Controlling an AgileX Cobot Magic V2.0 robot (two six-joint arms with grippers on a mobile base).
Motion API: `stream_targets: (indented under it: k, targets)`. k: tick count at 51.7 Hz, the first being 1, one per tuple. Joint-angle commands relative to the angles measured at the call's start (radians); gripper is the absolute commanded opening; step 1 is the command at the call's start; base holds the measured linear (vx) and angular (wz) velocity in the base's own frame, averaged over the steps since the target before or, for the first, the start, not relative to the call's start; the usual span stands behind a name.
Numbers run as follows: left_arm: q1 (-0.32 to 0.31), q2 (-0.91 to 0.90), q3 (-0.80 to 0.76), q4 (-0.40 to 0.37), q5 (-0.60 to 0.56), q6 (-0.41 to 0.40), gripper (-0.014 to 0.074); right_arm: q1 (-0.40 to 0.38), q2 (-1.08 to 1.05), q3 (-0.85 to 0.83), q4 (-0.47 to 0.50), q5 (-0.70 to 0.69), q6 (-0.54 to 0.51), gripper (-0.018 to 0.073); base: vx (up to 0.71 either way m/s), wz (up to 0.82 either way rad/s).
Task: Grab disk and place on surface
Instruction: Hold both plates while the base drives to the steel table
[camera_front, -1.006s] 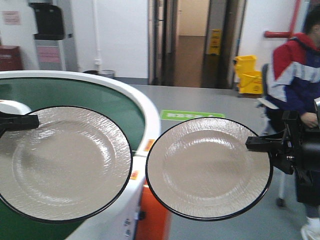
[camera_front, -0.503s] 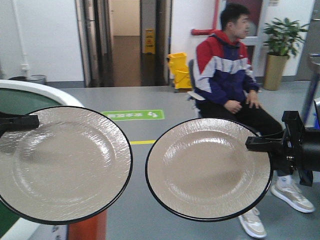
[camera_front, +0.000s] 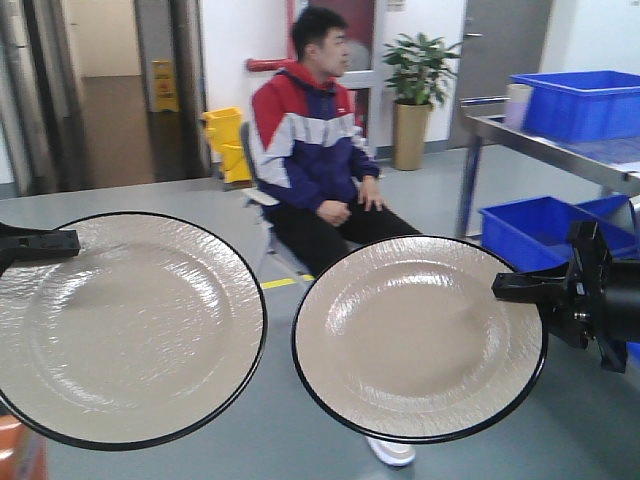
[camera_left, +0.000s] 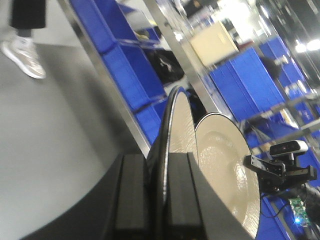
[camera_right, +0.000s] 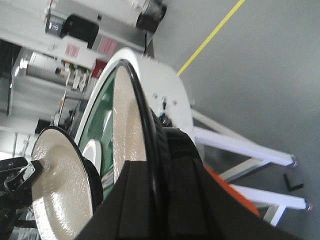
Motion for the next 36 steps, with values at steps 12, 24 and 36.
stream_targets:
  k: [12, 24, 36]
  targets:
    - [-0.002, -0.045, -0.027, -0.147, 0.019, -0.015, -0.0008, -0.004, -0.047, -0.031, 0.139, 0.034, 0.008, -0.0009, 0.21, -0.39]
    - [-0.002, -0.045, -0.027, -0.148, 0.020, -0.015, -0.0008, -0.004, -0.047, -0.031, 0.139, 0.036, 0.008, -0.0009, 0.26, -0.21]
    - [-0.002, -0.045, -0.027, -0.148, 0.020, -0.015, -0.0008, -0.004, -0.047, -0.031, 0.139, 0.036, 0.008, -0.0009, 0.33, -0.06]
